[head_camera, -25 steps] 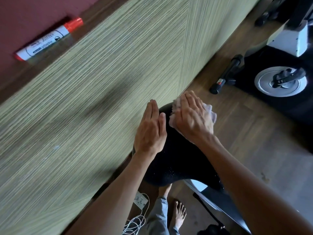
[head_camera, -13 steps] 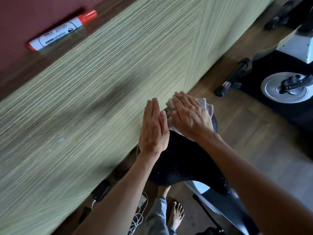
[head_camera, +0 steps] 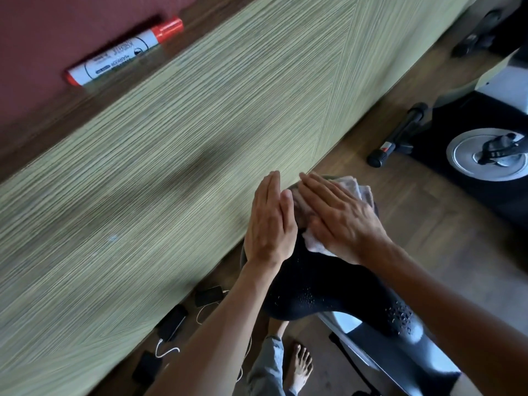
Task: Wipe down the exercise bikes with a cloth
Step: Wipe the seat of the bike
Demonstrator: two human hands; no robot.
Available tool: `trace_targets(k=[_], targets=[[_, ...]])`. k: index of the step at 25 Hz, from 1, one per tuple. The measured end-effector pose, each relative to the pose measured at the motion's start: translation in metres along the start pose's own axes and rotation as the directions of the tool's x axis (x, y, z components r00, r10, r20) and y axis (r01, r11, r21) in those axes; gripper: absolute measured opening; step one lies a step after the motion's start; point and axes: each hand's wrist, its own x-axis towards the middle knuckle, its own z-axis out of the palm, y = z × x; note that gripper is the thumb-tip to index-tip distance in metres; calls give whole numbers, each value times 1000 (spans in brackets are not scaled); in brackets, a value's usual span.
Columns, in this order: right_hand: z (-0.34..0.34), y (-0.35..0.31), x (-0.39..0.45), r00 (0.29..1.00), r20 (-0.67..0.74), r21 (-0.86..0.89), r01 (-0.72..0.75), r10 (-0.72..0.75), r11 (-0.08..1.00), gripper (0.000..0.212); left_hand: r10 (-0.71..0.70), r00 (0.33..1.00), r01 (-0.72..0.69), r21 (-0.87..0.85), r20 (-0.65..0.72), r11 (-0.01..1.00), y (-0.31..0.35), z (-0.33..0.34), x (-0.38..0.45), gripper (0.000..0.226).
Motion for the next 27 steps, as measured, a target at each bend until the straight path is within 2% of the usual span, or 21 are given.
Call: trace_targets(k=[1,2,5,6,9,10,11,13,14,16,18,20,22,23,25,27], targets=[[0,7,-8,1000,-5,-9,11,-11,1000,56,3,1000,-3,-4,-2,1000,0,0,-1,75],[-1,11,-7,999,-25,-10,-40,40,999,56,11,1000,-11,-6,-8,1000,1,0,-1,75],[0,1,25,949,-17,53,-314,315,948,67,22,999,-22,11,-27,1000,1,2,2,79],[0,-9,31,948,1,47,-319,319,947,72,32,999,-32,15,-29,999,2,1,1,80],[7,-27,23,991,-34,-16,-130,129,991,74,53,998,-54,-15,-34,998,4,-2,-3,76],[7,-25,18,995,-37,41,-92,93,995,69,50,998,-51,-33,-37,998,6,-3,-2,74],[3,-22,16,994,-43,181,-96,105,979,63,49,998,-51,-51,-39,997,6,-3,-1,71],[-9,-18,14,976,-65,561,-137,208,816,57,70,997,-73,-83,-41,994,4,-7,0,64],[-15,-16,10,946,-136,674,-129,294,727,56,95,995,-98,-63,-41,993,4,-10,1,59],[-20,-2,-6,816,-260,734,-180,515,655,53,165,986,-163,79,-20,983,9,-14,5,56],[-23,11,-26,679,-190,736,-379,709,560,52,299,953,-300,262,43,917,32,-11,10,52],[-19,18,-41,610,-27,727,-531,792,434,43,383,895,-444,366,231,818,58,5,12,51],[-15,19,-47,632,46,716,-561,774,416,39,330,848,-507,457,414,731,66,24,16,65],[-14,18,-48,649,41,704,-558,759,439,40,295,845,-511,511,447,691,62,31,17,71],[-16,15,-43,680,5,667,-549,734,503,41,278,866,-487,571,416,661,52,37,20,74],[-15,12,-33,715,-4,611,-551,699,568,42,258,902,-423,585,347,693,48,36,19,74]])
